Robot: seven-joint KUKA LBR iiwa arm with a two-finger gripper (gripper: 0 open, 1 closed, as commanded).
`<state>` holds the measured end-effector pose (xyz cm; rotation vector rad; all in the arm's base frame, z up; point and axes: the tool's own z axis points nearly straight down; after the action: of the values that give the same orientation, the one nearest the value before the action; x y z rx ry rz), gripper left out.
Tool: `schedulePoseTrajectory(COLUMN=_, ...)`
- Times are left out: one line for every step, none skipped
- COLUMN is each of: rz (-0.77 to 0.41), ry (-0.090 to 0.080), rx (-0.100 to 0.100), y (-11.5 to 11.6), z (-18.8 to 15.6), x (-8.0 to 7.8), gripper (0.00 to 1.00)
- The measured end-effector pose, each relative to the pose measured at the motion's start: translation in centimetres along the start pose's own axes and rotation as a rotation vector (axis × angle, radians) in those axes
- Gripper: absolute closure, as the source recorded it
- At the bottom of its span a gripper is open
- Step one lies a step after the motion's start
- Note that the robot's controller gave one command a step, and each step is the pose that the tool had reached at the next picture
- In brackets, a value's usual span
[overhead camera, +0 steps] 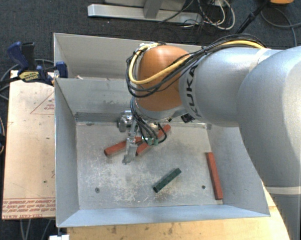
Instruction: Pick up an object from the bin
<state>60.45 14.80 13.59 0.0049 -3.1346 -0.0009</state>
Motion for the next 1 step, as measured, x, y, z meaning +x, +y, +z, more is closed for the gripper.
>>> schedulePoseTrajectory(rz=0.054, ry=-0.002, rx=0.0, y=-0.84, z=7.04, x=-1.7, gripper=0.0)
